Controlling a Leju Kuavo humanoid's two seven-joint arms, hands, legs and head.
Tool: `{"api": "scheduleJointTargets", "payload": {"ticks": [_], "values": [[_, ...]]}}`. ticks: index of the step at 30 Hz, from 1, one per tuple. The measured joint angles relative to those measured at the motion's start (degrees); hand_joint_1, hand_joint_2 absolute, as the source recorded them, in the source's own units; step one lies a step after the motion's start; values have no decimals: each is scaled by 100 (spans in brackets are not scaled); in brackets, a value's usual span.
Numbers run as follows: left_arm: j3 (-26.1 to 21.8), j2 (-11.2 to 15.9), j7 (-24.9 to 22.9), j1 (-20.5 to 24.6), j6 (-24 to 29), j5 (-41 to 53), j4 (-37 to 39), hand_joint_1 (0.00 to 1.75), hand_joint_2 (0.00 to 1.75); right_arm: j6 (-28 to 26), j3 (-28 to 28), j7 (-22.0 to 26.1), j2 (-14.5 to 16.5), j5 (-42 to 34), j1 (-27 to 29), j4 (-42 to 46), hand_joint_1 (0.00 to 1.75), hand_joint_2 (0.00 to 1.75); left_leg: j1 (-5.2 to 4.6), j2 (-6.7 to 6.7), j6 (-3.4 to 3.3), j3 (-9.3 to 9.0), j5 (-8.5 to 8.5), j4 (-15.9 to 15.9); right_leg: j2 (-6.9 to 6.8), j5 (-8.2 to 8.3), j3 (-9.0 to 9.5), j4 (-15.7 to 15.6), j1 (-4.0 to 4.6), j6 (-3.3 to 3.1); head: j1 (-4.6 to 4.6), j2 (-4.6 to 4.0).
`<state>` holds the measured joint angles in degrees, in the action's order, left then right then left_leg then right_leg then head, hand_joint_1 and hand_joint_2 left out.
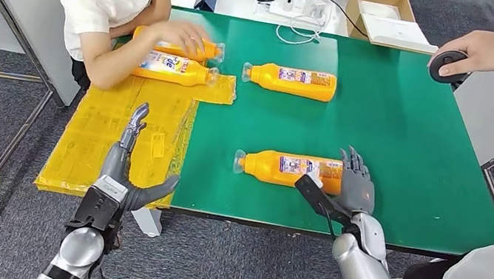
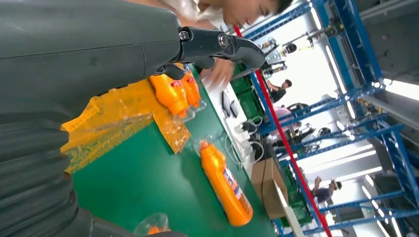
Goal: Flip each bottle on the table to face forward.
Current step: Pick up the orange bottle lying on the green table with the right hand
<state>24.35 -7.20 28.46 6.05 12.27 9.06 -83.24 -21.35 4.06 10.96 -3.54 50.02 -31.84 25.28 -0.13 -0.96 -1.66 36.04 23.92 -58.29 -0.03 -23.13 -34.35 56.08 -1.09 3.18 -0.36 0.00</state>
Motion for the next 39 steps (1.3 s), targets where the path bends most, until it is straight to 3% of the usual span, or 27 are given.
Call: {"api": "scheduleJointTargets", "payload": {"ticks": [9, 19, 20, 23, 24, 39], "values": [[178, -22, -113, 292, -278, -160, 294, 0, 175, 780, 191, -875, -1, 414, -434, -385, 0, 175, 0, -3, 0, 1, 0, 0, 0, 0, 0, 0, 0, 0, -1, 0], [259, -81, -263, 417, -594, -514, 442, 0, 175, 1045, 363, -1059, -5, 575, -568, -582, 0, 175, 1, -2, 0, 1, 0, 0, 0, 0, 0, -1, 1, 0, -1, 0], [260, -84, -333, 428, -713, -635, 460, 0, 175, 1101, 364, -1069, -3, 568, -570, -593, 19, 175, 1, -1, 0, 0, 0, 0, 0, 0, 0, -1, 2, 0, -1, 0], [259, -87, -434, 450, -909, -828, 522, 0, 175, 1289, 362, -1081, -4, 541, -567, -626, 150, 175, 2, 2, 0, -1, 0, 0, 0, 0, -1, -1, 2, 0, -1, 0], [258, -87, -441, 458, -936, -856, 540, 0, 175, 1342, 362, -1068, -7, 539, -566, -636, 174, 175, 2, 2, 0, -2, 0, 0, 1, 0, 0, -1, 2, 0, -1, 0], [258, -89, -444, 515, -1022, -911, 612, 0, 175, 1477, 338, -831, -56, 498, -567, -701, 175, 175, 3, 7, 0, -14, 0, 0, 2, 0, 9, -2, 5, 0, -1, 0]]}}
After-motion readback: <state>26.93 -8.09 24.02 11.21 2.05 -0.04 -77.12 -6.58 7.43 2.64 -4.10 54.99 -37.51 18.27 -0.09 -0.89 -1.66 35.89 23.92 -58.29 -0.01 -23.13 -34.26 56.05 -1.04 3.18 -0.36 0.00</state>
